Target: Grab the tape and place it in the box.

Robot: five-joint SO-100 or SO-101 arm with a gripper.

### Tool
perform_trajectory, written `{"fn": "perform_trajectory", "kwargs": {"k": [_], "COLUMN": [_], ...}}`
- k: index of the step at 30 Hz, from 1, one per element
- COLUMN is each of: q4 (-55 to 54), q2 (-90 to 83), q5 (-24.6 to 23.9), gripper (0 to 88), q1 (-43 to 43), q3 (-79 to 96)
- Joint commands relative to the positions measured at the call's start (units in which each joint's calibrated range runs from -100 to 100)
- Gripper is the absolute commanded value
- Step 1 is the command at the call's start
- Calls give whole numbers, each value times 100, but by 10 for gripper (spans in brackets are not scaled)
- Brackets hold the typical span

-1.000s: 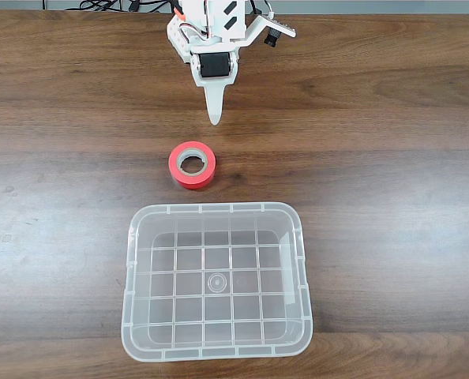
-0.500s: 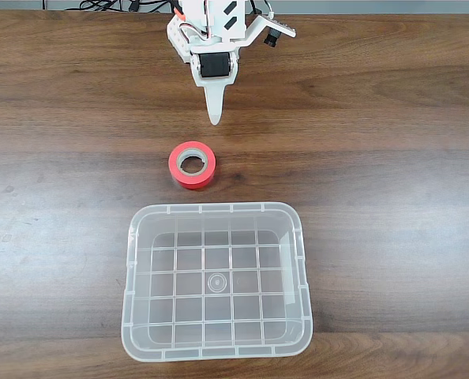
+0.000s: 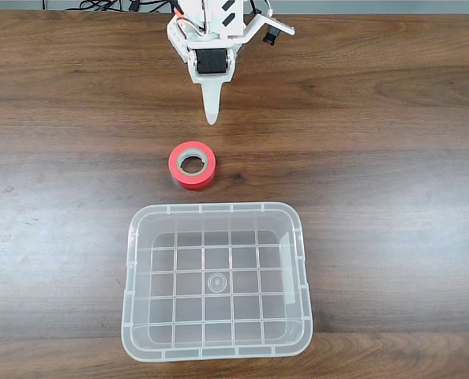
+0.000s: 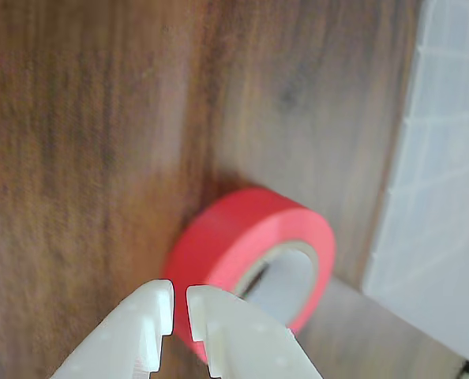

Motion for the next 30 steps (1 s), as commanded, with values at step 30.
{"fn": "perform_trajectory", "kwargs": {"k": [30], "q4": [489], "q2": [6058], "q5": [125], "gripper": [13], "q1": [934], "q3": [-5802]}}
